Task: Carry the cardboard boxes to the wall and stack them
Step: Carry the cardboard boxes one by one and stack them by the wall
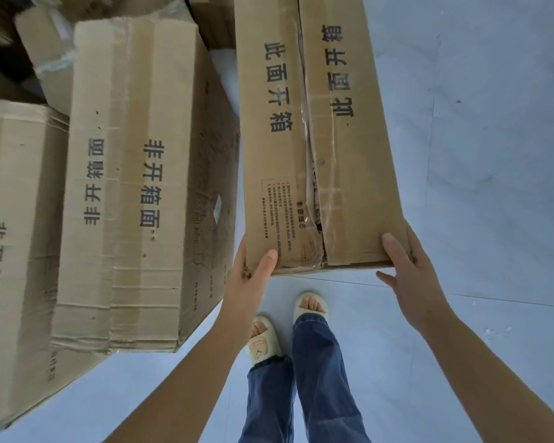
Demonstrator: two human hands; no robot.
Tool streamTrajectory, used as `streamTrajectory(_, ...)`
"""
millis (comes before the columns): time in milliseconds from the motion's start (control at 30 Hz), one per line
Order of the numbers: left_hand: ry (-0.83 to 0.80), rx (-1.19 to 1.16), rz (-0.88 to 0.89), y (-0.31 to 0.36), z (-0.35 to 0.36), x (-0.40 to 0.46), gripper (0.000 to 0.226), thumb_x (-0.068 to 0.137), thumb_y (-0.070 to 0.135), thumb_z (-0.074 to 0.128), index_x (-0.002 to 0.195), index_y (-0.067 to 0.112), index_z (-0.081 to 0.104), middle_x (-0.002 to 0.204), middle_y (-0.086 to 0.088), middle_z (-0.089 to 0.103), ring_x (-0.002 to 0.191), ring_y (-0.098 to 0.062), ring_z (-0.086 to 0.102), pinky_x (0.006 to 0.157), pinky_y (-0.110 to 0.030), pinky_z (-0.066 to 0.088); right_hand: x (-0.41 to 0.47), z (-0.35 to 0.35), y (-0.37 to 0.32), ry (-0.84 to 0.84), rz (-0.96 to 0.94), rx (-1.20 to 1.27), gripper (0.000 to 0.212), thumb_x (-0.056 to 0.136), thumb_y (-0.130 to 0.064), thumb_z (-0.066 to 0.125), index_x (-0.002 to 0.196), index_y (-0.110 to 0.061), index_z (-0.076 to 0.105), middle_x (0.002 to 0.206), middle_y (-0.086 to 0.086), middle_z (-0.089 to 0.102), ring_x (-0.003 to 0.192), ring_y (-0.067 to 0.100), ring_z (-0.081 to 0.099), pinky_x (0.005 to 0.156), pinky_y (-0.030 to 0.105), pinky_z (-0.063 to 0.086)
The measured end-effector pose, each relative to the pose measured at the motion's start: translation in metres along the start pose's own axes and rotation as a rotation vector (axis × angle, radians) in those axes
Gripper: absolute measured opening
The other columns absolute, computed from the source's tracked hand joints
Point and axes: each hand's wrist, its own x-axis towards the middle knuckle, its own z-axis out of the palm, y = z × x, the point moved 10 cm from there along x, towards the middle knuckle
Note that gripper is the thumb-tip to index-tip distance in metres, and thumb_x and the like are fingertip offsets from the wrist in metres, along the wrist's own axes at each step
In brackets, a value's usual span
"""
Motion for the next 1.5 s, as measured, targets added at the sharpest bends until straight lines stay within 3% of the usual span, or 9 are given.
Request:
streamTrajectory(167, 0.072, -0.265, -0.106, 0.034, -0.011, -0.068, 0.037, 0.092, 0.033, 0.058, 0.128, 0.037, 0.052, 0.105, 0.018, 0.069, 0.099, -0.005, 0.064, 0.095, -0.046, 0.048, -0.072, -0.001, -0.064, 0.06, -0.059, 0.058, 0.023, 0.097, -0.028, 0.049, 0.118, -0.038, 0.056, 0.082, -0.031, 0.068, 0.075, -0.007, 0.064, 0.078, 0.03, 0.047)
streamTrajectory(267, 0.061, -0.302, -0.101, 0.053, -0.018, -0.107, 0.03, 0.093, 0.031, 0.057, 0.123, 0.031, 0.057, 0.097, 0.014, 0.072, 0.077, 0.0, 0.069, 0.082, -0.042, 0.054, -0.112, -0.001, -0.094, 0.065, -0.077, 0.023, 0.017, 0.097, -0.031, 0.05, 0.107, -0.041, 0.06, 0.079, -0.027, 0.069, 0.07, -0.006, 0.065, 0.075, 0.032, 0.049)
streamTrajectory(433, 0.05, -0.304, -0.057, 0.081, -0.034, -0.172, 0.022, 0.093, 0.035, 0.057, 0.114, 0.035, 0.059, 0.092, 0.017, 0.072, 0.072, 0.001, 0.068, 0.074, -0.037, 0.052, -0.179, -0.005, -0.132, 0.087, -0.125, -0.009, 0.014, 0.097, -0.031, 0.05, 0.097, -0.038, 0.062, 0.066, -0.026, 0.066, 0.057, -0.005, 0.061, 0.066, 0.032, 0.046)
streamTrajectory(600, 0.044, -0.328, 0.071, 0.122, -0.055, -0.235, 0.011, 0.092, 0.033, 0.059, 0.099, 0.041, 0.057, 0.076, 0.026, 0.07, 0.073, 0.002, 0.067, 0.083, -0.043, 0.052, -0.245, -0.008, -0.173, 0.111, -0.236, -0.014, 0.013, 0.096, -0.033, 0.05, 0.094, -0.041, 0.061, 0.067, -0.028, 0.066, 0.061, -0.004, 0.062, 0.071, 0.037, 0.046)
streamTrajectory(967, 0.088, -0.468, 0.44, 0.18, -0.064, -0.397, 0.045, 0.089, 0.039, 0.06, 0.133, 0.036, 0.05, 0.112, 0.018, 0.065, 0.078, 0.011, 0.063, 0.086, -0.045, 0.054, -0.395, -0.041, -0.273, -0.015, -0.622, 0.014, 0.021, 0.097, -0.032, 0.049, 0.115, -0.035, 0.061, 0.074, -0.032, 0.066, 0.065, -0.013, 0.061, 0.067, 0.029, 0.046)
streamTrajectory(1100, 0.18, -0.564, 0.537, 0.156, -0.06, -0.466, 0.033, 0.092, 0.035, 0.058, 0.125, 0.032, 0.055, 0.104, 0.017, 0.067, 0.078, 0.009, 0.063, 0.087, -0.044, 0.054, -0.443, -0.06, -0.27, -0.137, -0.701, 0.036, 0.03, 0.095, -0.034, 0.052, 0.124, -0.034, 0.06, 0.086, -0.03, 0.068, 0.075, -0.012, 0.063, 0.076, 0.032, 0.049)
streamTrajectory(1267, 0.344, -0.66, 0.626, 0.099, -0.059, -0.557, 0.011, 0.093, 0.029, 0.058, 0.103, 0.034, 0.056, 0.072, 0.028, 0.068, 0.065, 0.012, 0.063, 0.082, -0.041, 0.055, -0.5, -0.077, -0.243, -0.309, -0.748, 0.023, 0.053, 0.08, -0.05, 0.06, 0.131, -0.035, 0.055, 0.12, -0.015, 0.064, 0.108, 0.003, 0.06, 0.091, 0.04, 0.05)
streamTrajectory(1333, 0.414, -0.677, 0.632, 0.074, -0.068, -0.588, 0.015, 0.091, 0.032, 0.06, 0.106, 0.033, 0.058, 0.077, 0.026, 0.07, 0.073, 0.007, 0.066, 0.084, -0.044, 0.056, -0.525, -0.074, -0.229, -0.366, -0.754, -0.002, 0.061, 0.073, -0.056, 0.06, 0.13, -0.036, 0.054, 0.125, -0.014, 0.062, 0.112, 0.006, 0.059, 0.092, 0.041, 0.05)
streamTrajectory(1500, 0.597, -0.718, 0.605, 0.007, -0.107, -0.66, 0.028, 0.09, 0.037, 0.06, 0.116, 0.029, 0.059, 0.099, 0.013, 0.069, 0.089, -0.002, 0.064, 0.082, -0.046, 0.056, -0.584, -0.039, -0.187, -0.545, -0.691, -0.046, 0.04, 0.088, -0.044, 0.059, 0.128, -0.037, 0.055, 0.116, -0.013, 0.065, 0.099, 0.003, 0.064, 0.077, 0.033, 0.054)
